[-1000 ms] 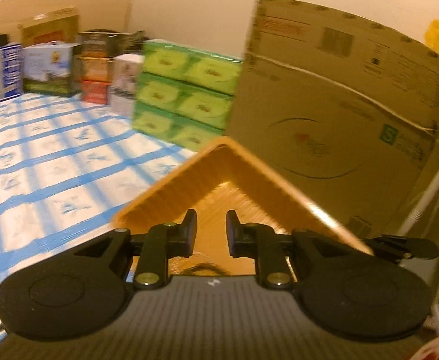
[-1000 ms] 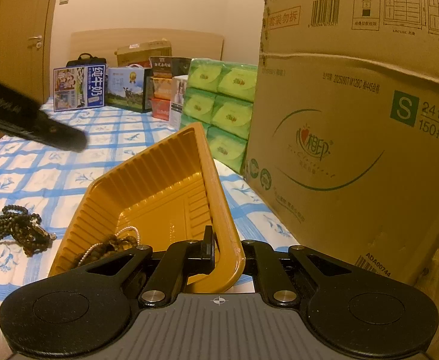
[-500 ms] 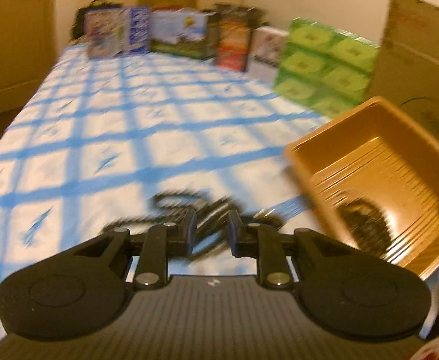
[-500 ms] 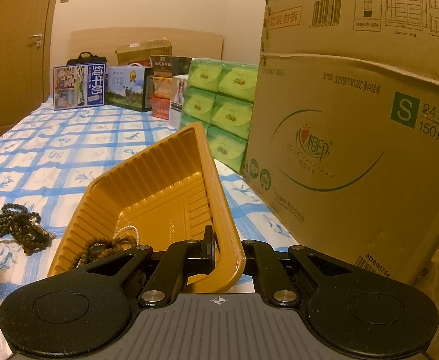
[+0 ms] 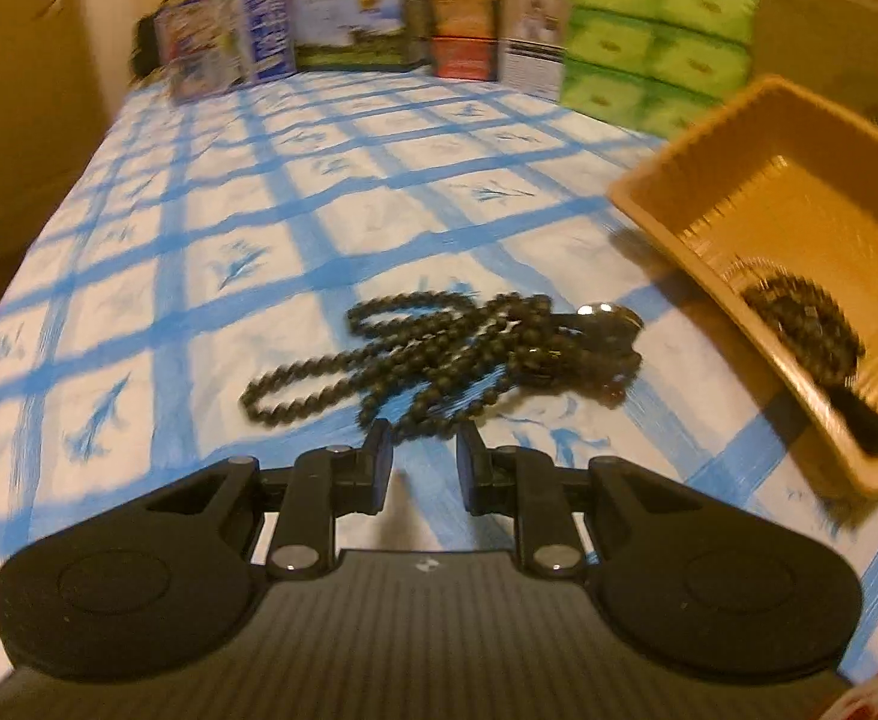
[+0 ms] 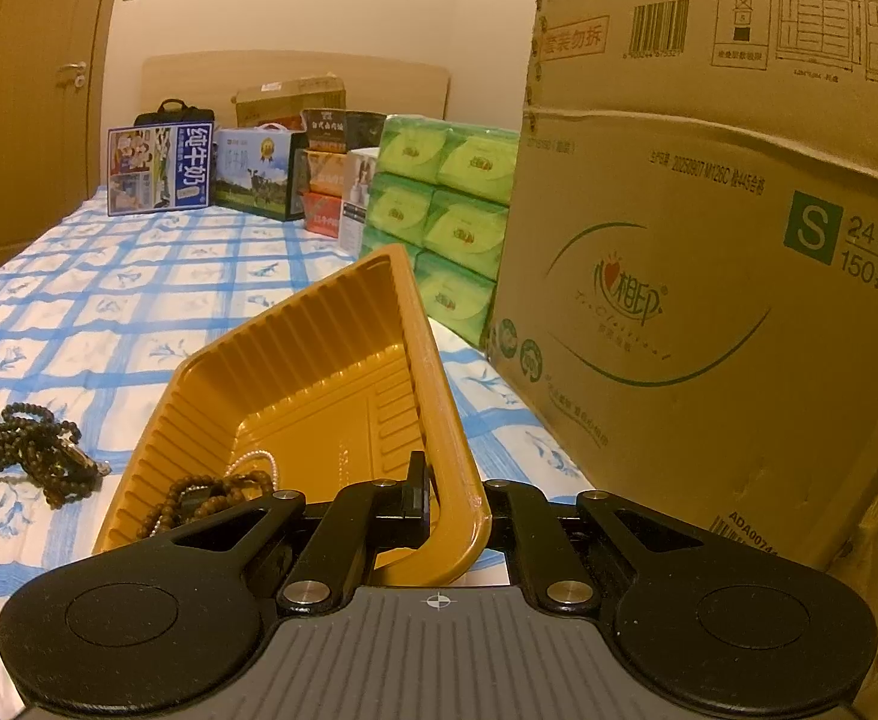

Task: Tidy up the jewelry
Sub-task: 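Move the left tool to the bead pile and grasp another dark strand, then lift the dark bead strand high and carry it over the orange tray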

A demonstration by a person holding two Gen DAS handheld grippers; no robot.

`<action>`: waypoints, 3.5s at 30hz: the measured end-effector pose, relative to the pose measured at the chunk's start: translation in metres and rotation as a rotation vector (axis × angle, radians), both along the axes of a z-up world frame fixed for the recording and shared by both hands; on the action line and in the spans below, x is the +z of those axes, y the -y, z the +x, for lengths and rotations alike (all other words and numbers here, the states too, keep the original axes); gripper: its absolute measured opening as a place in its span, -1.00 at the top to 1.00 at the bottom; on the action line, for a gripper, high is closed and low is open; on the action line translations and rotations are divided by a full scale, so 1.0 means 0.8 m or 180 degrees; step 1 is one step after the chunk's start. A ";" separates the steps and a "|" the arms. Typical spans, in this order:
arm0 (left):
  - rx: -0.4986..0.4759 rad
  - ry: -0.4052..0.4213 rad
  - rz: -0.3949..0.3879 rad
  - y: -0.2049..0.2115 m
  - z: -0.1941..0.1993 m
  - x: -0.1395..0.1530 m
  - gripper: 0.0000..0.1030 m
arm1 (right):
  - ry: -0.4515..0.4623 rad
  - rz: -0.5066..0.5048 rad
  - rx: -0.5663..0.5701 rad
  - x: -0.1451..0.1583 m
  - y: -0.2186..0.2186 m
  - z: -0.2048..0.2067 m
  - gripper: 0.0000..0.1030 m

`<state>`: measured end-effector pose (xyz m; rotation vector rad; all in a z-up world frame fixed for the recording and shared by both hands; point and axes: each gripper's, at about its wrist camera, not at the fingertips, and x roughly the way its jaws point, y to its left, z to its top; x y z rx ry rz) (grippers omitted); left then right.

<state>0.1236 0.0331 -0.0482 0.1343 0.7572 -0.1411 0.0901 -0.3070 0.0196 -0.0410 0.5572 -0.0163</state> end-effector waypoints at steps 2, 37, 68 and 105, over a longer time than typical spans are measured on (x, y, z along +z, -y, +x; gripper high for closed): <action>-0.0098 0.0042 0.0184 0.009 0.006 -0.004 0.61 | -0.0001 0.0000 0.0002 0.000 0.000 0.001 0.89; -0.0837 0.0310 0.0484 0.013 0.031 0.097 0.88 | 0.0023 -0.0032 0.0021 0.004 -0.007 0.002 0.88; -0.1177 0.1796 -0.0138 0.075 0.029 0.412 0.89 | 0.0069 -0.0024 0.0053 0.013 -0.016 0.003 0.87; -0.1828 0.0187 -0.0437 0.226 0.098 0.205 0.89 | 0.0070 0.0063 0.0044 0.008 -0.008 0.004 0.87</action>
